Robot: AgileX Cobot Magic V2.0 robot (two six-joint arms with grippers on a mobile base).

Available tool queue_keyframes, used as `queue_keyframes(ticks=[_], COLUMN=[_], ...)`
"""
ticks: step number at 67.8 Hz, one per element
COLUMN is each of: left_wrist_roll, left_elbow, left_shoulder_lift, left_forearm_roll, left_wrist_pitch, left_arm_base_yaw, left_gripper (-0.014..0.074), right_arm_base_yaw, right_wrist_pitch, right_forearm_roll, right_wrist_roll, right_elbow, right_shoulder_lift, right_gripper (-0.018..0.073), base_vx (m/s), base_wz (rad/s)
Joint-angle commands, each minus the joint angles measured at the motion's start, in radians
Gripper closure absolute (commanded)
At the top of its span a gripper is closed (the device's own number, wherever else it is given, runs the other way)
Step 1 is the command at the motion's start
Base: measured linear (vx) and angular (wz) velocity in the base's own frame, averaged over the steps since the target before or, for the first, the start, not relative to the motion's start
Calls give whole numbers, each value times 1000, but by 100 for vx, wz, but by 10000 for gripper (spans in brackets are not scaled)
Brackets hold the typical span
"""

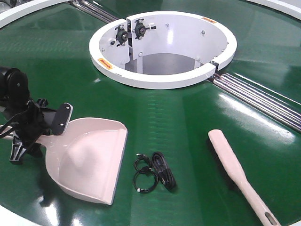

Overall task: Clean and inspect green conveyor with broom and dustpan
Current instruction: 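Reach the left gripper down and grasp the pink dustpan handle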

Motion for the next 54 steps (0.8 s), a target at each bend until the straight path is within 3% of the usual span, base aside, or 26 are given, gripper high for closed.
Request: queue_keyframes(ticks=[1, 16, 54], left_wrist_roll=[0, 0, -39], left_elbow=[-18, -18, -18], left_shoulder_lift=[-48, -65, -128], left_forearm_roll=[38, 51, 7], left_wrist_pitch=[-11, -3, 10], left_arm_base_yaw=[-5, -6, -25], left_gripper=[253, 601, 604], right_arm_base_yaw=[-4, -4, -4], right_wrist_pitch=[-68, -67, -67], right_forearm_roll=[-11, -11, -11], right_wrist_roll=[-5, -5, -5], right_elbow=[21, 21, 21], right_shoulder_lift=[-18, -18, -18], right_gripper=[568, 568, 568], base_vx=[0, 0, 0], base_wz=[0, 0, 0])
